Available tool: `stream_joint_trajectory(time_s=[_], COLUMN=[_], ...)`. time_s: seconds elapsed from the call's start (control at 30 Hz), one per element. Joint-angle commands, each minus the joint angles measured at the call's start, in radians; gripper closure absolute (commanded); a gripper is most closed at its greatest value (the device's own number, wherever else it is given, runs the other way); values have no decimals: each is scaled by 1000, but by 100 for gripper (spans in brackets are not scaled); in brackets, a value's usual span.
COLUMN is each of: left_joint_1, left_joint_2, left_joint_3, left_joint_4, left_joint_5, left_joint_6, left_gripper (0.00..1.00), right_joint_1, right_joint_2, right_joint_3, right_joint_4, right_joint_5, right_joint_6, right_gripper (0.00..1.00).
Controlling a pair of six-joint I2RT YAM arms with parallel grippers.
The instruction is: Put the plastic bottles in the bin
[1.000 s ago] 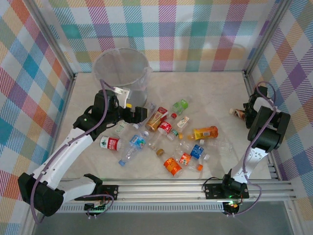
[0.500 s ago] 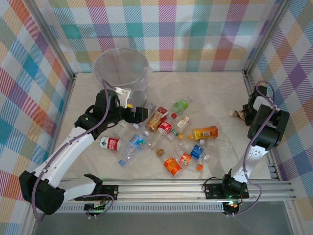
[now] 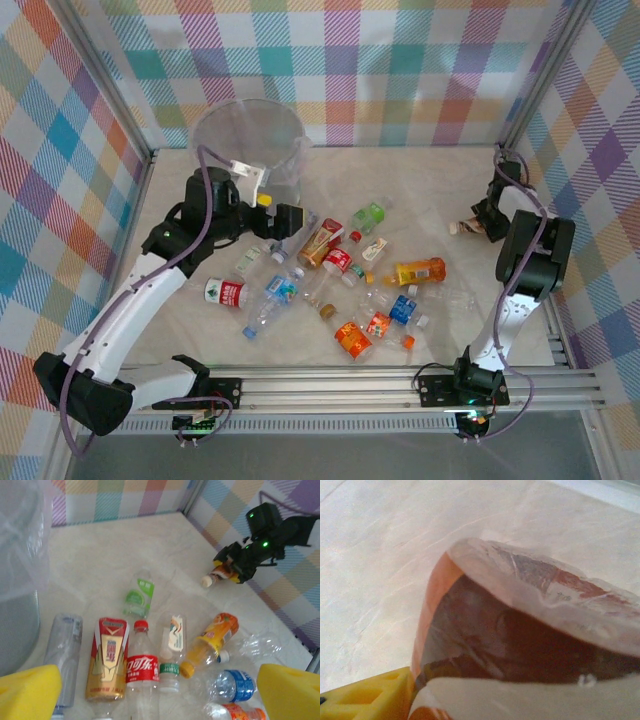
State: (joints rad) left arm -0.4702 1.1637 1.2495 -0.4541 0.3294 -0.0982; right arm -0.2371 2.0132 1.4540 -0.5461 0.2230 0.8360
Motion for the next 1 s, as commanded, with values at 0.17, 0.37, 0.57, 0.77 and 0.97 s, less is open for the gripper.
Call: stream_joint_trajectory(time_s=[0.17,0.37,0.57,0.77,0.97], left_joint_1=[-13,-13,-12,-18,-33], left_joint_2=[125,263,285,273,256], left_joint_3=[202,357,342,273,209], left_joint_4=[-88,-132,-81,-35,48], left_joint_5=[65,143,222,278,279], left_joint_6=[44,50,71,37,-70], left_gripper=[0,0,0,0,0], right_joint_1=[78,154,234,331,440], right_joint_2=[-120,-203,-314,-418,-535], right_joint_3=[42,53,24,7,-3], right_joint_4=[-27,-10,30,32,21], right_joint_5=[52,67,35,-39,-68], right_joint_6=[-223,-323,-408,-466,-470], right_gripper=[38,38,38,38,38])
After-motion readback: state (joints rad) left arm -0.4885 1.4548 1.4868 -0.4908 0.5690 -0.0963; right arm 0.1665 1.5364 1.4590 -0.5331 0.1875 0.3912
